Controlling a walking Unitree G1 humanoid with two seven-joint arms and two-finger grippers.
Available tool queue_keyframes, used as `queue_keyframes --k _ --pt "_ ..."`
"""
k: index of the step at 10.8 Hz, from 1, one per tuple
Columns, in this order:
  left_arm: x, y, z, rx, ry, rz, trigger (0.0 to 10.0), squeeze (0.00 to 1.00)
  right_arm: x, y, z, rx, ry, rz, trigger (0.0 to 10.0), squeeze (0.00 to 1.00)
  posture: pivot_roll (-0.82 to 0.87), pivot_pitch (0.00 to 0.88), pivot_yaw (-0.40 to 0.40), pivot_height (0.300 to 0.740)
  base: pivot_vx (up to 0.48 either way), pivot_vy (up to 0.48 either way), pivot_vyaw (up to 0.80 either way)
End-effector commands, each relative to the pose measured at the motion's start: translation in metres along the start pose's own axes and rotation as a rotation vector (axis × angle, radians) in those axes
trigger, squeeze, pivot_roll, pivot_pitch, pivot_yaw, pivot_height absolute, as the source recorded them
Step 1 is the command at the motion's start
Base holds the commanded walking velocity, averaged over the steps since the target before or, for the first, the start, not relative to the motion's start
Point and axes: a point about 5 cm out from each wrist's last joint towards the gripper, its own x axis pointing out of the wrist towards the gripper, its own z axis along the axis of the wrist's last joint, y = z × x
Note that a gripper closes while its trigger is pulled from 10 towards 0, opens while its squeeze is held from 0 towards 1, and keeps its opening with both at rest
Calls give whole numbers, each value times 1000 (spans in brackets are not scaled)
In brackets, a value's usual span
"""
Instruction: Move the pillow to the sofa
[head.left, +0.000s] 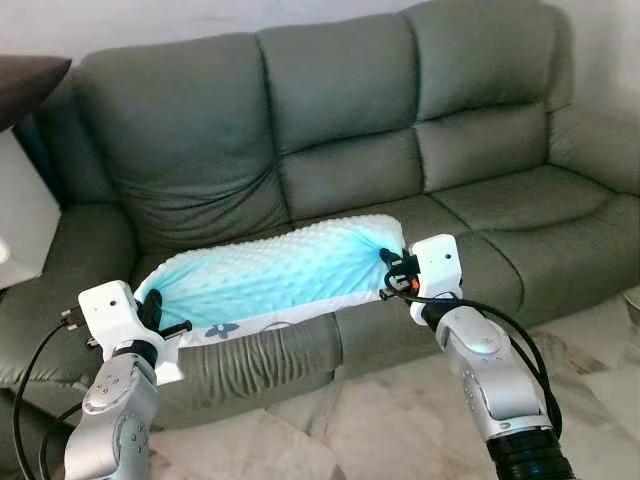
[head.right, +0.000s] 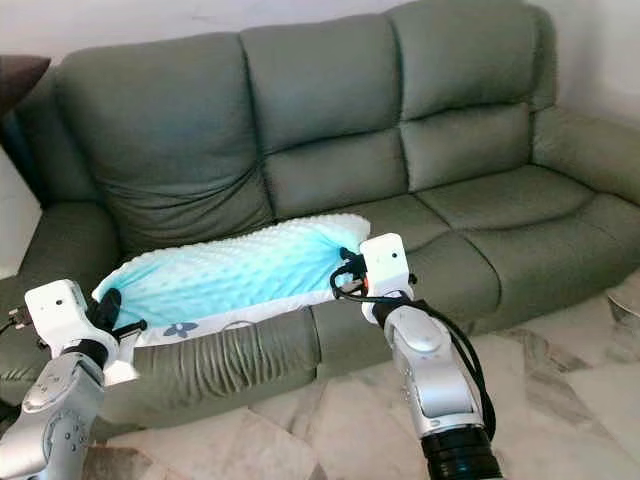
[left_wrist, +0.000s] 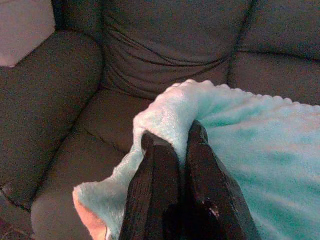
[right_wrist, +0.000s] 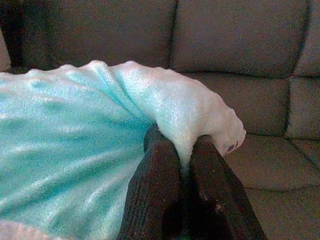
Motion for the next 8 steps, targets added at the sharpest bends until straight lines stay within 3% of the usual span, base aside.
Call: queue_keyframes --k 1,3,8 --pt "1 7 7 18 -32 31 10000 0 1 -1 6 -9 -21 -4 10000 0 -198 12 80 740 0 0 0" --pt "0 6 7 14 -31 35 10000 0 1 0 5 -11 -16 -3 10000 0 -198 12 79 740 0 -127 0" --pt "1 6 5 13 -24 35 10000 0 1 0 4 -12 -13 -6 10000 0 -199 13 82 740 0 -348 0"
